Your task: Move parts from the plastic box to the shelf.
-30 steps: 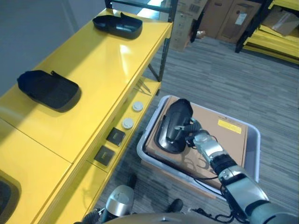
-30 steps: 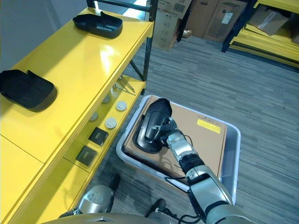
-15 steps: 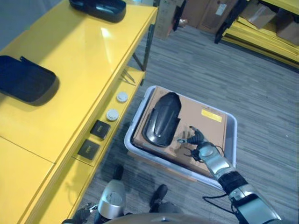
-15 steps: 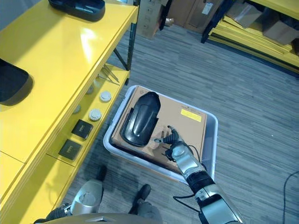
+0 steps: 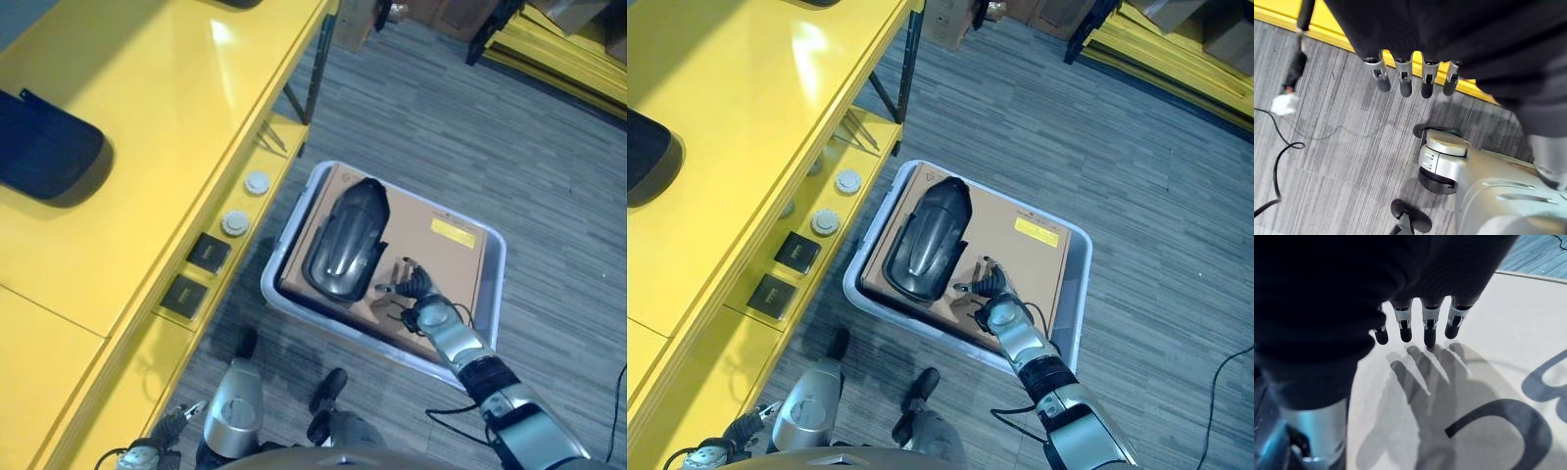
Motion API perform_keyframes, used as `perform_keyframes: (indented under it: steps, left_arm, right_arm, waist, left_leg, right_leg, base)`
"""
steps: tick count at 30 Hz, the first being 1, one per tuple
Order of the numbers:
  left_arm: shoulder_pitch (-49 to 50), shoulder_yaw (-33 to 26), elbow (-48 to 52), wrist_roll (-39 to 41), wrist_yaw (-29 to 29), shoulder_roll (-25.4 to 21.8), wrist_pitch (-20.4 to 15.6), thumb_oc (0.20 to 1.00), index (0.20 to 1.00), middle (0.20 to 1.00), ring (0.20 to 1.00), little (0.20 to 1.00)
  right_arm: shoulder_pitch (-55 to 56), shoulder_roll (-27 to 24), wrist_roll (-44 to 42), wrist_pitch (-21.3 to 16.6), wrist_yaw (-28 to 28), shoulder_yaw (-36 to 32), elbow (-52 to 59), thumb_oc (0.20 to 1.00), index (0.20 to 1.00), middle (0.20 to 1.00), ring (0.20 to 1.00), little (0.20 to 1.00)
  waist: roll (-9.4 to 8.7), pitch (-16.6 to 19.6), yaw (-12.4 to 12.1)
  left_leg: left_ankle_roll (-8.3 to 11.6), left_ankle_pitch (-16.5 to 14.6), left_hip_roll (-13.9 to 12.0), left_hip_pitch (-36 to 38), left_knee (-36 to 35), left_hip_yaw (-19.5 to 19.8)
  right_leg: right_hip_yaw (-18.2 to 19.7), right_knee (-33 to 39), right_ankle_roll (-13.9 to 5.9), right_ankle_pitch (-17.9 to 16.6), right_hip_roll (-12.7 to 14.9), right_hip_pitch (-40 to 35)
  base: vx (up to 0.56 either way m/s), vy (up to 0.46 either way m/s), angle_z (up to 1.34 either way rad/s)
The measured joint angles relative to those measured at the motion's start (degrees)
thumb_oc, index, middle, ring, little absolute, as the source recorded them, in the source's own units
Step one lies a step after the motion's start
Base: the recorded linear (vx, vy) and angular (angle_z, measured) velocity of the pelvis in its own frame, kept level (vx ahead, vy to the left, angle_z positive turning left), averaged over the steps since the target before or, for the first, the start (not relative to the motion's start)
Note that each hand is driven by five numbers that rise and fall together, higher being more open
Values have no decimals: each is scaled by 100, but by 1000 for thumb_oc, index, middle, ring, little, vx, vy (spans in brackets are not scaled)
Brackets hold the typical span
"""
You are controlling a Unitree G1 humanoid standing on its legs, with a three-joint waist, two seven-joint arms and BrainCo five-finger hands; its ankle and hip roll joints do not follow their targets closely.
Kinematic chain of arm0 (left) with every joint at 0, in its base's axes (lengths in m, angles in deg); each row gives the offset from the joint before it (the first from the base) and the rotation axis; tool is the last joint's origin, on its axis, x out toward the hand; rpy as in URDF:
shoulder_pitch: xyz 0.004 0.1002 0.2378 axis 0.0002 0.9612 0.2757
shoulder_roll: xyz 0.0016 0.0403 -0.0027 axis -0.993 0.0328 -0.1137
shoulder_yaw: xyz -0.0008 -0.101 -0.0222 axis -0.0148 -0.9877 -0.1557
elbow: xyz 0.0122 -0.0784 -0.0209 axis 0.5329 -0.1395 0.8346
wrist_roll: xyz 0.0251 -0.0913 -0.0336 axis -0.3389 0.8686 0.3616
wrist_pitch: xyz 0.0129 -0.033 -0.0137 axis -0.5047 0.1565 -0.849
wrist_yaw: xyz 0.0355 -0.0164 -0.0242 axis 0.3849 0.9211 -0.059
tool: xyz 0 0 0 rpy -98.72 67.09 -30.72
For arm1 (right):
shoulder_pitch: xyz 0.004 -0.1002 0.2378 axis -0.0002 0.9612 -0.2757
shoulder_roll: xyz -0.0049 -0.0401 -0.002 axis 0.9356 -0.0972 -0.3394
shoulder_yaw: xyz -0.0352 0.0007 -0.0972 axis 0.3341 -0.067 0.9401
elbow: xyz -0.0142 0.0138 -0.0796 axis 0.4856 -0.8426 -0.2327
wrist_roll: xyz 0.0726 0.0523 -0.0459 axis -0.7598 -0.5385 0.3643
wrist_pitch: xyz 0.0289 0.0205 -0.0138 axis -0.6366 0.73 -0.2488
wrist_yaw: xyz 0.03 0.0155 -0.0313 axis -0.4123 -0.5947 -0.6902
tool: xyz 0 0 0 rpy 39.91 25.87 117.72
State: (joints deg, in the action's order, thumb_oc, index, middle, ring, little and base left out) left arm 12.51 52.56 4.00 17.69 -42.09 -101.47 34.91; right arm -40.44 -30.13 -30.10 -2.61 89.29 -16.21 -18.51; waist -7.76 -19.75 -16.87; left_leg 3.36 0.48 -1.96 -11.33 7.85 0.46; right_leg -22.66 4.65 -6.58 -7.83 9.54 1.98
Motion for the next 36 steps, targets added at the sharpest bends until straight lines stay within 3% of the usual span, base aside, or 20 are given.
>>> perform_keyframes:
  steps: [9,24,35,36]
  left_arm:
    - [0,-10,15,-1,-5,12,-22,1000,1000,1000,1000,1000]
    - [0,-6,15,2,-6,57,-26,1000,1000,1000,1000,1000]
    - [-75,33,42,119,-6,123,-24,1000,1000,1000,1000,1000]
    - [-84,42,48,160,-6,123,-23,1000,1000,1000,1000,1000]
  right_arm:
    - [-168,-3,-12,-5,105,-225,236,1000,1000,1000,1000,1000]
    - [-121,-10,174,84,-321,-50,247,1000,1000,1000,1000,1000]
    - [-277,102,508,235,148,282,34,1000,1000,1000,1000,1000]
    - [-325,100,511,247,155,282,1,564,564,564,564,564]
  waist:
    - [121,-74,6]
    - [254,-7,8]
    - [268,1,-23]
    - [274,2,-19]
  left_leg:
    - [-24,-15,38,31,-3,-25]
    - [-24,-15,38,49,4,-49]
    - [-24,-14,51,-97,39,-22]
    - [-24,-14,51,-140,72,-17]
  right_leg:
    - [23,0,2,0,39,-14]
    - [67,0,23,-16,41,-3]
    - [37,0,59,3,55,112]
    - [36,0,65,-4,53,136]
  base:
    - [3,26,0]
    - [-6,4,0]
    - [-33,28,1]
    - [-34,2,-2]
